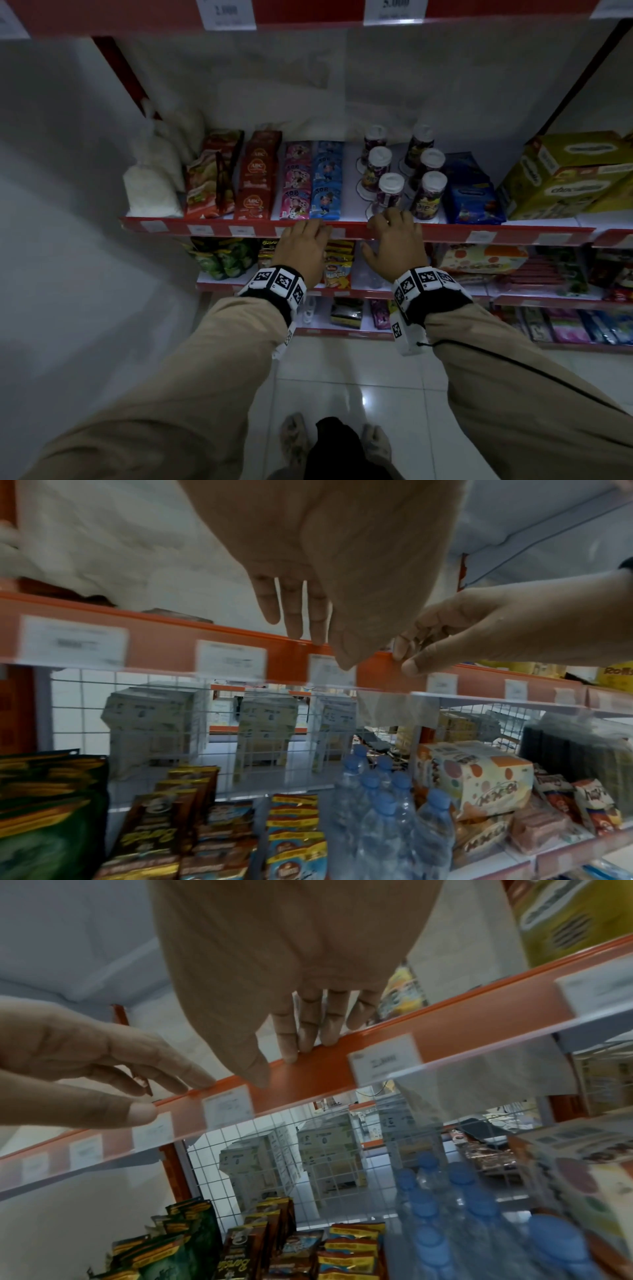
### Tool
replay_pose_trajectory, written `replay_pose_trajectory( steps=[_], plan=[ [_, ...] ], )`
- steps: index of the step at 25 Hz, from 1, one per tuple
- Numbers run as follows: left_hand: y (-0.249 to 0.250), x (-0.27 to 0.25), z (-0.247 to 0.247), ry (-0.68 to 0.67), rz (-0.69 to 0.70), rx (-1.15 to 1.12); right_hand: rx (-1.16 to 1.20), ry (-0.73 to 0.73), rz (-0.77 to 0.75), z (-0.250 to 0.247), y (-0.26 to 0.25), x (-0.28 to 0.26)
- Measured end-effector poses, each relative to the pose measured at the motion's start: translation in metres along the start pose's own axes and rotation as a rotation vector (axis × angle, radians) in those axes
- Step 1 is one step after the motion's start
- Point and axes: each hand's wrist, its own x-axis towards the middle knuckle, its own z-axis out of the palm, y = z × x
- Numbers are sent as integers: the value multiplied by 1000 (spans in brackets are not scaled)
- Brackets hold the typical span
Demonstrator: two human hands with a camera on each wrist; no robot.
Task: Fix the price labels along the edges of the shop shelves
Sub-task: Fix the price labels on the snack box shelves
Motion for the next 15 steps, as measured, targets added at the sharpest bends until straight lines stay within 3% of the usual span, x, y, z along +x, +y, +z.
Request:
replay_pose_trajectory(
  steps=[10,15],
  plan=[
    [-31,-2,9,92,83,-15,-18,53,-41,13,-41,4],
    [-34,4,7,93,102,-52,111,173,-152,17,-51,3]
  ],
)
